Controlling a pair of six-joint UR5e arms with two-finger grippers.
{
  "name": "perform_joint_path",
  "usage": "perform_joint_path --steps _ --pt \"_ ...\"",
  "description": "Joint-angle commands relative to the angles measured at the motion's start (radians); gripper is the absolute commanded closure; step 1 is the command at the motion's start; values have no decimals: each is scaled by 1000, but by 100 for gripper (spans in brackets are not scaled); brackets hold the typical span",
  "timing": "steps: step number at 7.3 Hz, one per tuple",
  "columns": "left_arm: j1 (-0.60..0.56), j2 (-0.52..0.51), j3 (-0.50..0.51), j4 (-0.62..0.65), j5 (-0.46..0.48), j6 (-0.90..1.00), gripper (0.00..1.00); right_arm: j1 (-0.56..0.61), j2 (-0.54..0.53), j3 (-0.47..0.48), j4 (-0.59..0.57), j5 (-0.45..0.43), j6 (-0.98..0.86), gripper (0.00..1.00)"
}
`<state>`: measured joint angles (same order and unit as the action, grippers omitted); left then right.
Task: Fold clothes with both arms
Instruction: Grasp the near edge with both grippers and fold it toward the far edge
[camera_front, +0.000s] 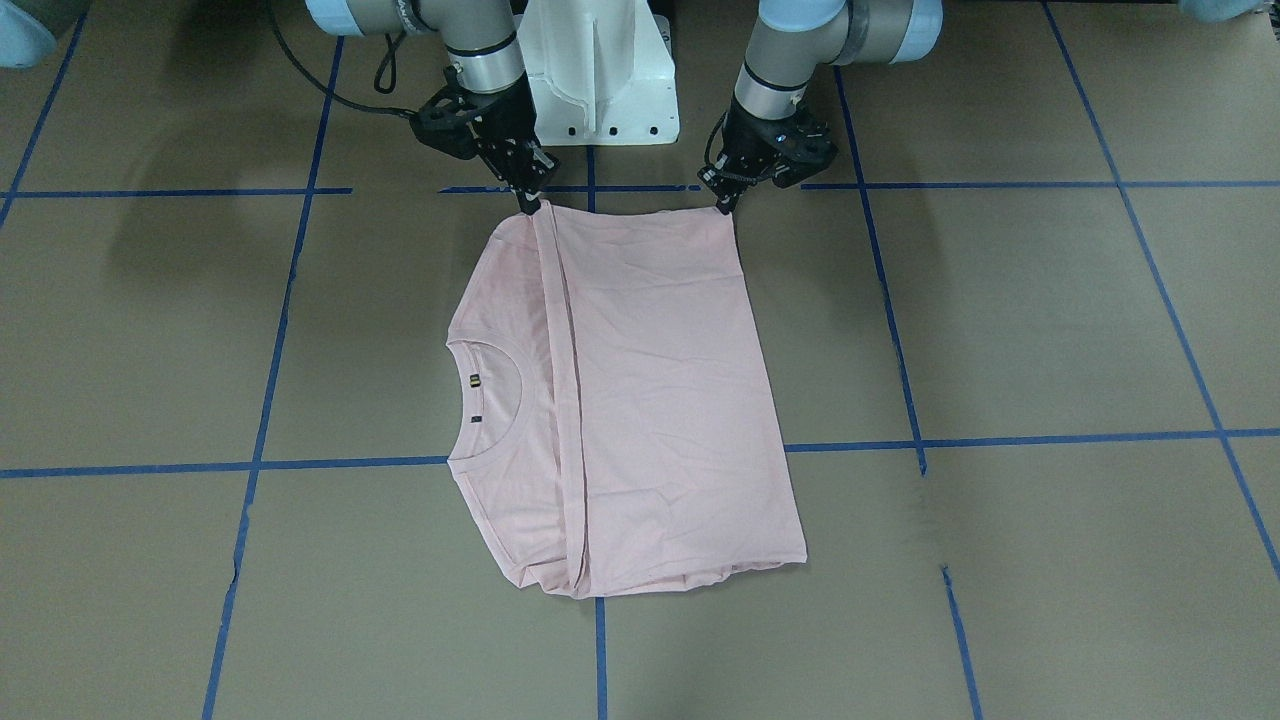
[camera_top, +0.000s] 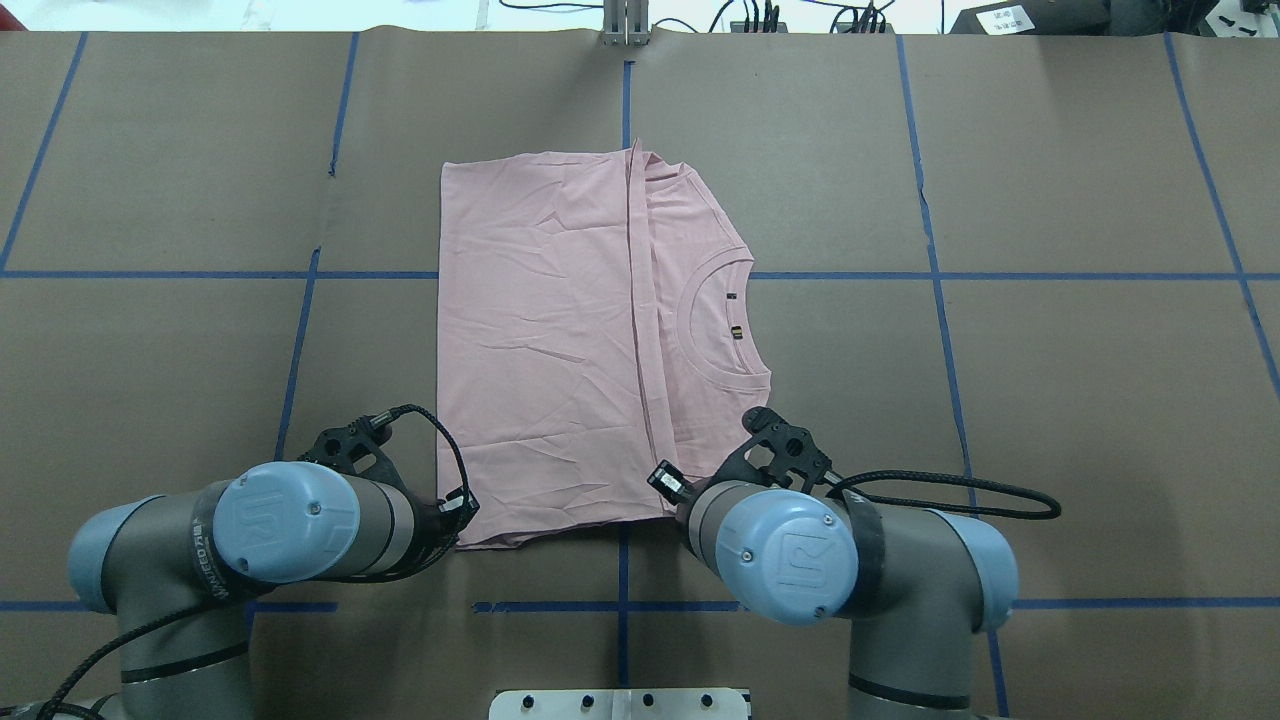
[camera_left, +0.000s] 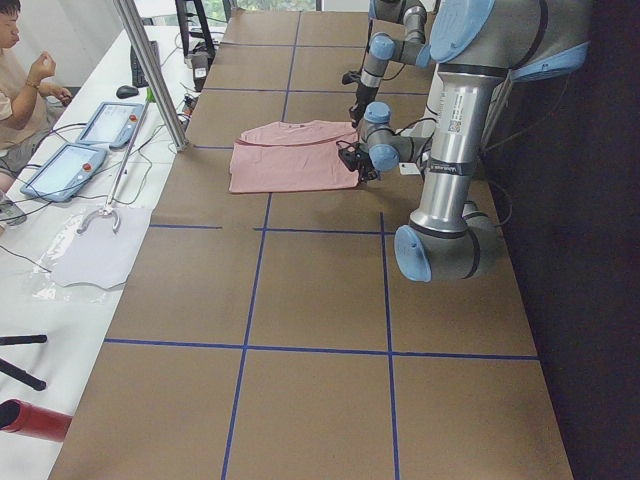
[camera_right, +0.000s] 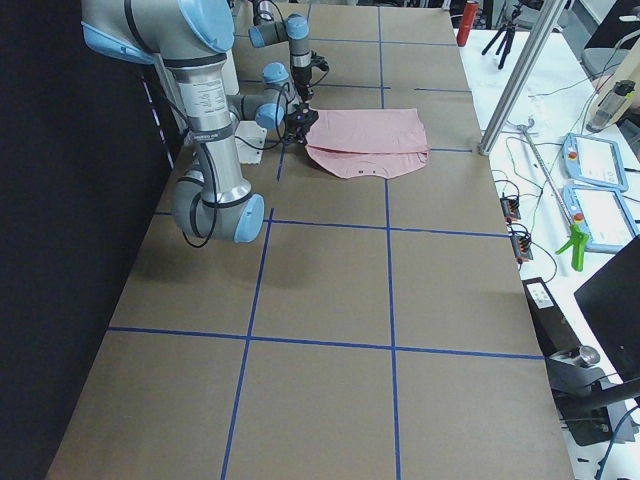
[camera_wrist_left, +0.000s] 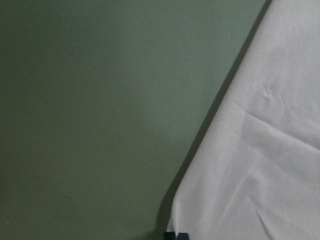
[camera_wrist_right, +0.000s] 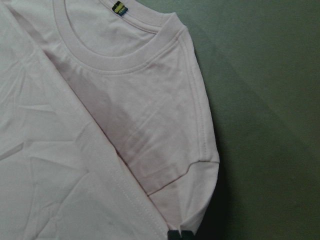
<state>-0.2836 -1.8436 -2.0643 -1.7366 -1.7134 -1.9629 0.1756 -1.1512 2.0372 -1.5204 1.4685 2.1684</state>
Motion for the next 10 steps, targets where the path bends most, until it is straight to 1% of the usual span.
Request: perform_joint_path --steps 1,2,3,4,5,6,7,8,9,10 --pt "-18 -8 -181 152 -55 15 100 -21 4 223 -242 9 47 100" --pt "-84 -35 -169 154 -54 83 100 67 58 177 -273 19 9 100" --pt "-145 -70 -156 155 -54 201 100 144 120 93 -259 41 -98 100" --pt "-172 -89 -90 152 -46 208 100 242 143 22 -203 105 -120 100" --pt "-208 -150 -17 149 -26 217 100 322 172 -68 -107 177 -157 100" --pt "-256 -217 78 143 -28 219 100 371 207 -177 -48 205 -173 100" --pt "-293 -235 160 74 -28 264 100 410 262 -284 -6 228 -200 100" --pt "-331 -236 240 -10 -28 312 100 433 334 -425 40 237 -206 100" --pt "-360 -250 328 -71 4 353 100 458 375 -534 111 245 -210 100" --pt "-385 -287 455 -154 36 392 100 470 383 -595 161 256 -237 100"
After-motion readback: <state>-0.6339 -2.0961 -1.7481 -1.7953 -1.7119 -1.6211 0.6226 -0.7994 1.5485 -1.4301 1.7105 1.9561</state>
